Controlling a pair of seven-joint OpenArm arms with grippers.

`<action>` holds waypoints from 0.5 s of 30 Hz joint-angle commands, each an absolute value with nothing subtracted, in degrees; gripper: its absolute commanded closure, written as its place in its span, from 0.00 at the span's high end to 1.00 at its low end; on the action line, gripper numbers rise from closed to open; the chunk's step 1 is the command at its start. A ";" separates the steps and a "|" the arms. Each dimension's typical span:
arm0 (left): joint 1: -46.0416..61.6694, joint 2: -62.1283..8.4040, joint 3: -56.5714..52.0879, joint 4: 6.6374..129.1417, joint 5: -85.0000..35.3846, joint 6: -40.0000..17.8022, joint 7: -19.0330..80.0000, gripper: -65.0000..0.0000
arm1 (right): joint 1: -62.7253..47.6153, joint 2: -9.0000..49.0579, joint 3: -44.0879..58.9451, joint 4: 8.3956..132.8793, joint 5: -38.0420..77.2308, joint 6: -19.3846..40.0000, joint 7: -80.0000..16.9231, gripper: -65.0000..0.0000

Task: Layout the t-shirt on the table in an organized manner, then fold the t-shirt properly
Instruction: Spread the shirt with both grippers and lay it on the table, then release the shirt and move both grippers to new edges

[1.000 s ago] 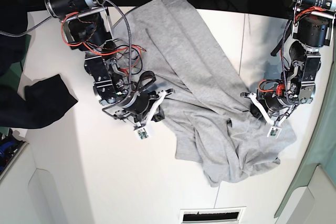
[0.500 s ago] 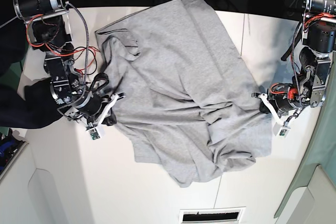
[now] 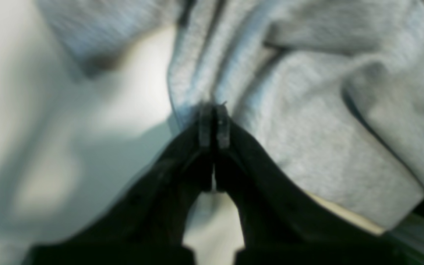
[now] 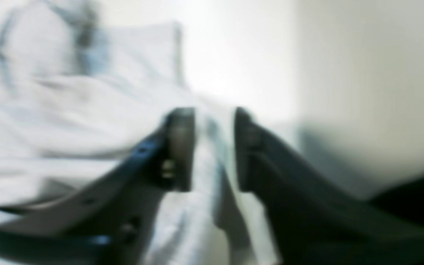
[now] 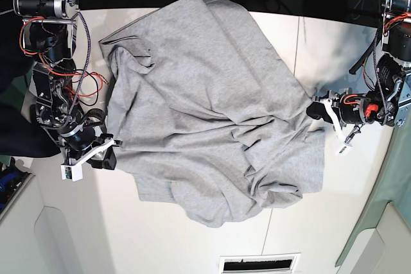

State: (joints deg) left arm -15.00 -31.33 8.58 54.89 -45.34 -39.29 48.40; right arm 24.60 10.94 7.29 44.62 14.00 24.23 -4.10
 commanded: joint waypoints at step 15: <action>-3.49 -34.26 8.16 77.41 -49.45 -40.00 49.98 0.00 | 20.93 11.27 14.98 56.42 30.11 31.22 -23.53 0.47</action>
State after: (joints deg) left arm -2.61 -33.21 8.62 76.49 -48.49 -39.46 50.59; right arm 19.68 10.63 14.63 55.42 28.95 30.48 -24.82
